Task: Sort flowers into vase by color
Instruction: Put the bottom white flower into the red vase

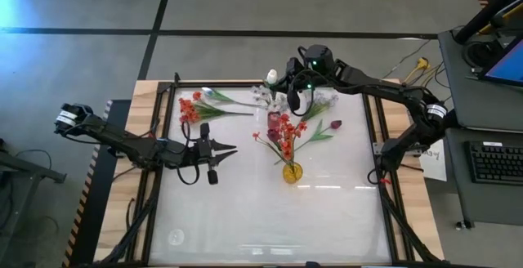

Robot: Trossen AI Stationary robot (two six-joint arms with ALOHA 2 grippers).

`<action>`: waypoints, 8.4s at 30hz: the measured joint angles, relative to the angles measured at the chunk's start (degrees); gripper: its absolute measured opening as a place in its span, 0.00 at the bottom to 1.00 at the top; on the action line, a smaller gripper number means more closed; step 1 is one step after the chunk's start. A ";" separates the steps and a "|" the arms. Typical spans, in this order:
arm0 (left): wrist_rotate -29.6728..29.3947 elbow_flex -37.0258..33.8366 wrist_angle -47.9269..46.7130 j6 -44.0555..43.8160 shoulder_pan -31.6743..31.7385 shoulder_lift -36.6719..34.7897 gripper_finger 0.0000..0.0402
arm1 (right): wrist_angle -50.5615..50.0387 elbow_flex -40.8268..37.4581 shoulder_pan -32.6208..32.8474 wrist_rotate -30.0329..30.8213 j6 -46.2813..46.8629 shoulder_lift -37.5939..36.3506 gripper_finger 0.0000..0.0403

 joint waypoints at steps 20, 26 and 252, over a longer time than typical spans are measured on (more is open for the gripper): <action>0.00 0.00 0.00 -0.01 0.00 0.00 0.09 | -0.28 -1.51 -0.01 -0.11 -3.32 0.04 0.03; 0.00 0.00 0.00 0.00 0.00 0.00 0.09 | 0.43 -3.54 -0.01 -0.12 -3.45 0.04 0.03; 1.75 19.29 66.84 1.75 26.58 76.74 0.41 | 3.96 -5.77 1.87 6.52 4.60 4.20 0.05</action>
